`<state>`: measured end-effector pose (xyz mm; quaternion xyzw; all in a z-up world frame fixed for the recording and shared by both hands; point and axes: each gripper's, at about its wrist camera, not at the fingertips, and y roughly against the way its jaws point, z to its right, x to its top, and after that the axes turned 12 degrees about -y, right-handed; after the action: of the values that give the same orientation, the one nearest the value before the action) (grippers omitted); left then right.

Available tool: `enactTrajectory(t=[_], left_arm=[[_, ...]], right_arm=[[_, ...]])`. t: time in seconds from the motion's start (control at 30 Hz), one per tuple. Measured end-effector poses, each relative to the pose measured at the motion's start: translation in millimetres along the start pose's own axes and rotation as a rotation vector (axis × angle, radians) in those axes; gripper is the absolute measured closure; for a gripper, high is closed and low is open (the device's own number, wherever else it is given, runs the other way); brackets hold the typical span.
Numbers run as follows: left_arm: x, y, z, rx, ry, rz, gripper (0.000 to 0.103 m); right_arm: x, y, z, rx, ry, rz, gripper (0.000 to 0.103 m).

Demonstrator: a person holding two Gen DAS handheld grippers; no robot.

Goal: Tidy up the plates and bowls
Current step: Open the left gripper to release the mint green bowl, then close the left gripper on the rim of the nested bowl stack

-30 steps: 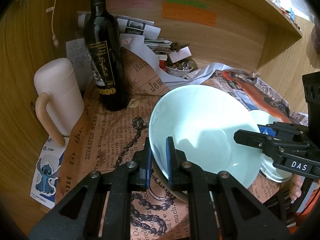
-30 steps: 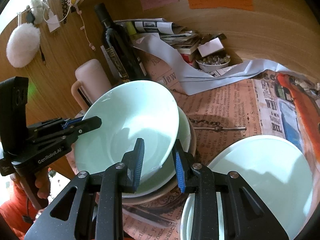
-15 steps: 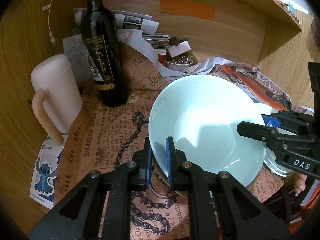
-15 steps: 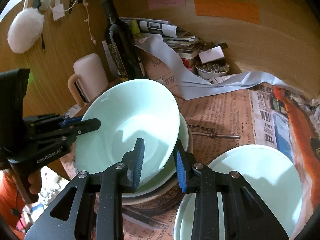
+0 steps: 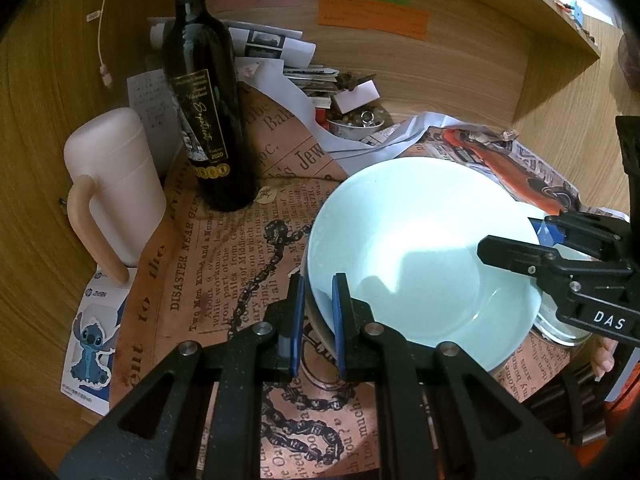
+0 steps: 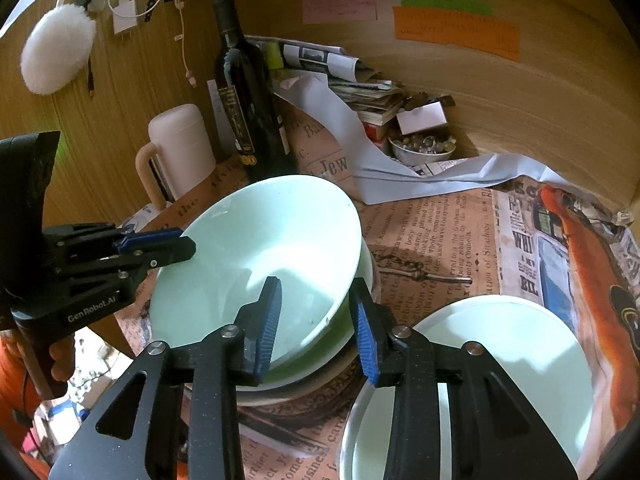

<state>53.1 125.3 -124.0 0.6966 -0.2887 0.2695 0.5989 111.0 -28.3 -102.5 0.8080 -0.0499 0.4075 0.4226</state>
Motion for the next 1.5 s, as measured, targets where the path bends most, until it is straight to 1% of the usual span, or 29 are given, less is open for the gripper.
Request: enactTrajectory(t=[0.03,0.13,0.17,0.27,0.33,0.4,0.47,0.6,0.67,0.73,0.87,0.97,1.07,1.1,1.17,1.2,1.23,1.3,1.4,1.5], left_arm=[[0.5,1.2,-0.5,0.003,0.0,0.004,0.091],[2.5,6.6,-5.1,-0.016,0.013,0.015,0.091],[3.5,7.8,-6.6,-0.025,0.019,0.018,0.091],[4.8,11.0,-12.3,-0.06,0.037,0.022,0.089],[3.7,11.5,-16.9,-0.084,0.049,0.023,0.081],[1.5,11.7,-19.8,-0.084,0.059,0.025,0.059],[-2.6,10.1,-23.1,-0.084,0.072,0.021,0.056],[-10.8,-0.2,-27.1,-0.128,0.097,-0.021,0.055],[-14.8,-4.1,-29.8,-0.155,0.12,-0.023,0.053],[-17.5,-6.0,-32.3,-0.183,0.14,-0.017,0.053],[-20.0,-10.4,-35.7,-0.242,0.167,-0.027,0.053],[-20.0,-14.0,-34.3,-0.28,0.173,-0.042,0.053],[-19.0,-16.2,-28.6,-0.282,0.151,-0.049,0.053],[-18.6,-16.3,-26.6,-0.277,0.142,-0.049,0.053],[-17.6,-18.3,-24.8,-0.273,0.136,-0.054,0.054],[-17.3,-20.0,-24.8,-0.28,0.14,-0.058,0.056],[-17.0,-22.1,-25.6,-0.293,0.147,-0.064,0.057],[-16.5,-25.7,-27.2,-0.325,0.165,-0.076,0.063],[-15.6,-29.2,-27.8,-0.368,0.18,-0.09,0.068],[-14.2,-28.3,-24.5,-0.355,0.156,-0.095,0.069]], right_arm=[[0.4,1.2,0.1,-0.001,-0.002,0.002,0.07],[2.5,8.0,0.7,-0.026,0.005,0.045,0.057],[3.6,10.8,1.6,-0.025,0.002,0.057,0.054],[6.3,13.9,4.8,-0.021,-0.007,0.062,0.054],[7.0,13.9,9.2,-0.013,-0.026,0.053,0.054],[6.9,11.8,15.7,-0.001,-0.05,0.032,0.054],[5.5,9.6,21.6,-0.003,-0.072,0.014,0.054],[3.3,8.6,29.0,0.014,-0.117,-0.009,0.051],[3.2,8.0,31.0,0.019,-0.137,-0.013,0.045],[2.9,6.2,32.5,0.023,-0.156,-0.022,0.042],[4.5,-0.6,36.2,0.058,-0.193,-0.065,0.041],[5.5,-6.8,35.0,0.061,-0.197,-0.088,0.041],[6.4,-12.6,33.8,0.07,-0.201,-0.111,0.041],[6.4,-13.7,33.8,0.07,-0.204,-0.113,0.042],[6.6,-15.0,33.1,0.069,-0.201,-0.116,0.046],[6.9,-15.9,31.7,0.072,-0.198,-0.124,0.048],[7.1,-16.7,31.3,0.076,-0.197,-0.13,0.052],[7.3,-19.1,28.7,0.078,-0.188,-0.146,0.057],[6.9,-22.8,25.5,0.062,-0.16,-0.167,0.057],[6.0,-27.5,24.4,0.065,-0.134,-0.197,0.057]])
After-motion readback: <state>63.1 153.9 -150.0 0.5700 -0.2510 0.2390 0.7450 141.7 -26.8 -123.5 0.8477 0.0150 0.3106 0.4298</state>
